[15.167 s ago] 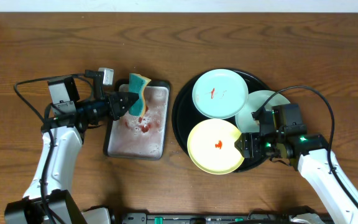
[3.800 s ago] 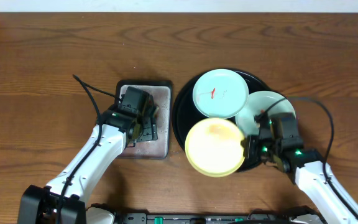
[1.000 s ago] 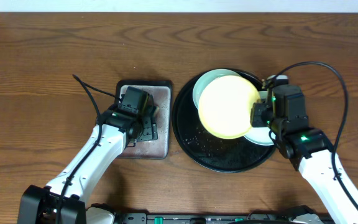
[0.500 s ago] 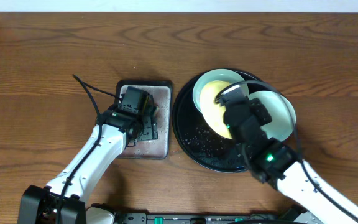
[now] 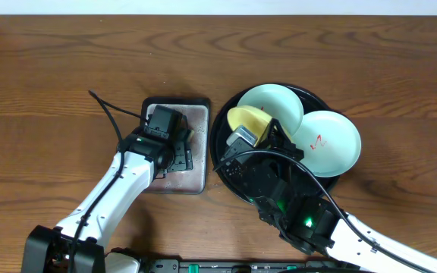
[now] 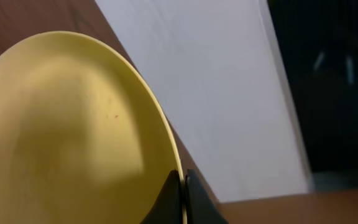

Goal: Clean dirty plates on tray and stack at the side
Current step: 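Lift the yellow plate off the black tray with the right gripper, then carry the yellow plate right and set it on the table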

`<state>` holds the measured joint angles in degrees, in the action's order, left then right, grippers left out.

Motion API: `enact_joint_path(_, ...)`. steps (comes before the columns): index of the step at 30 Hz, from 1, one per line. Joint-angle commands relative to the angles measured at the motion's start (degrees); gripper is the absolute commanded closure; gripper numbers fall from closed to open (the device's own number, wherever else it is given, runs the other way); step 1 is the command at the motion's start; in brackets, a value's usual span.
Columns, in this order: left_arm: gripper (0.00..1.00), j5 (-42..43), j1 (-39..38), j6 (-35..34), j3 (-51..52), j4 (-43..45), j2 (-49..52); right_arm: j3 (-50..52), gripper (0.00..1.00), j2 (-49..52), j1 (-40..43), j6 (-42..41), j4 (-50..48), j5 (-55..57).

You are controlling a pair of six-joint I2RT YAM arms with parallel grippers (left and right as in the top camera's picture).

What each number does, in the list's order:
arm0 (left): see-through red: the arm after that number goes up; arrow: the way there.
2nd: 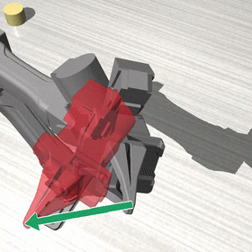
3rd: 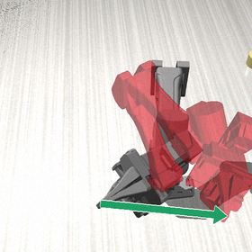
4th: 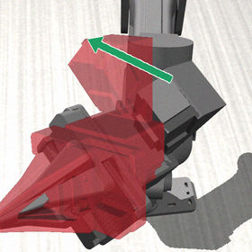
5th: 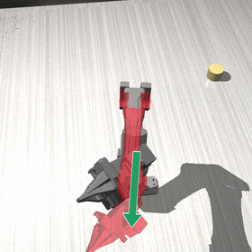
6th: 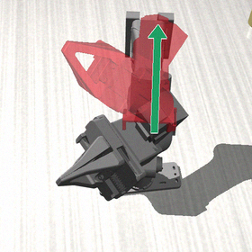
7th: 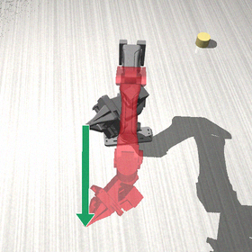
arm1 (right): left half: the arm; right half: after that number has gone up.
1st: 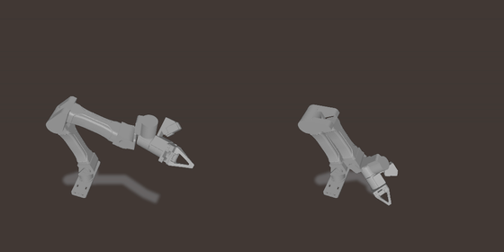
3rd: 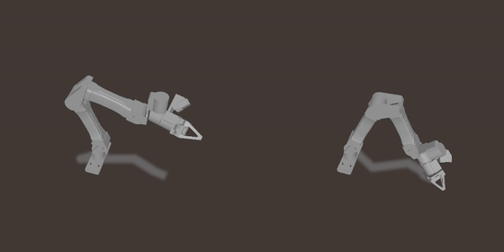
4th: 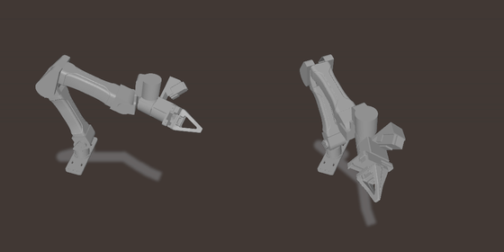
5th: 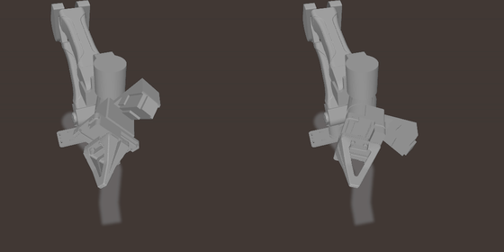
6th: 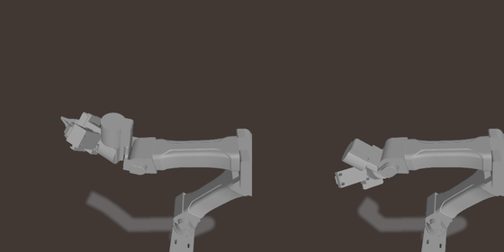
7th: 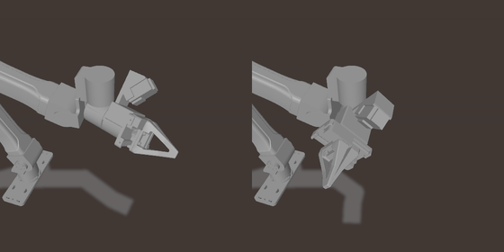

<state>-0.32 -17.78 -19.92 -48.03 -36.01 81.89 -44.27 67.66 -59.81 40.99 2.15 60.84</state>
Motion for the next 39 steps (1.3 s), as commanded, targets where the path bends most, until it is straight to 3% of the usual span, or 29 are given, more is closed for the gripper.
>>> enact_joint_path(1, 0.18, -0.1, 0.1, -0.8, 0.6, -0.2, 0.1, -0.9, 0.99, -0.3, 0.2, 2.8, -1.9, 5.4)
enact_joint_path(5, 0.18, -0.1, 0.1, -0.8, 0.6, -0.2, 0.1, -0.9, 0.99, -0.3, 0.2, 2.1, -2.8, 5.1)
enact_joint_path(7, 0.18, -0.1, 0.1, -0.8, 0.6, -0.2, 0.1, -0.9, 0.99, -0.3, 0.5, -2.7, -2.8, 5.1)
enact_joint_path(12, 0.18, -0.1, 0.1, -0.8, 0.6, -0.2, 0.1, -0.9, 0.99, -0.3, 5.4, -23.9, 0.2, 4.9)
enact_joint_path(17, 0.18, -0.1, 0.1, -0.8, 0.6, -0.2, 0.1, -0.9, 0.99, -0.3, 15.3, -44.2, 10.9, -7.7)
enact_joint_path(20, 0.18, -0.1, 0.1, -0.8, 0.6, -0.2, 0.1, -0.9, 0.99, -0.3, 23.9, -54.2, 15.4, -19.6)
enact_joint_path(25, 0.18, -0.1, 0.1, -0.8, 0.6, -0.2, 0.1, -0.9, 0.99, -0.4, 41.2, -62.0, 15.6, -43.4)
enact_joint_path(29, 0.18, -0.1, 0.1, -0.8, 0.6, -0.2, 0.1, -0.9, 0.99, -0.3, 56.7, -68.7, 17.5, -56.0)
enact_joint_path(39, 0.18, -0.1, 0.1, -0.8, 0.6, -0.2, 0.1, -0.9, 0.99, 0.4, 84.3, -81.7, 24.3, -62.0)
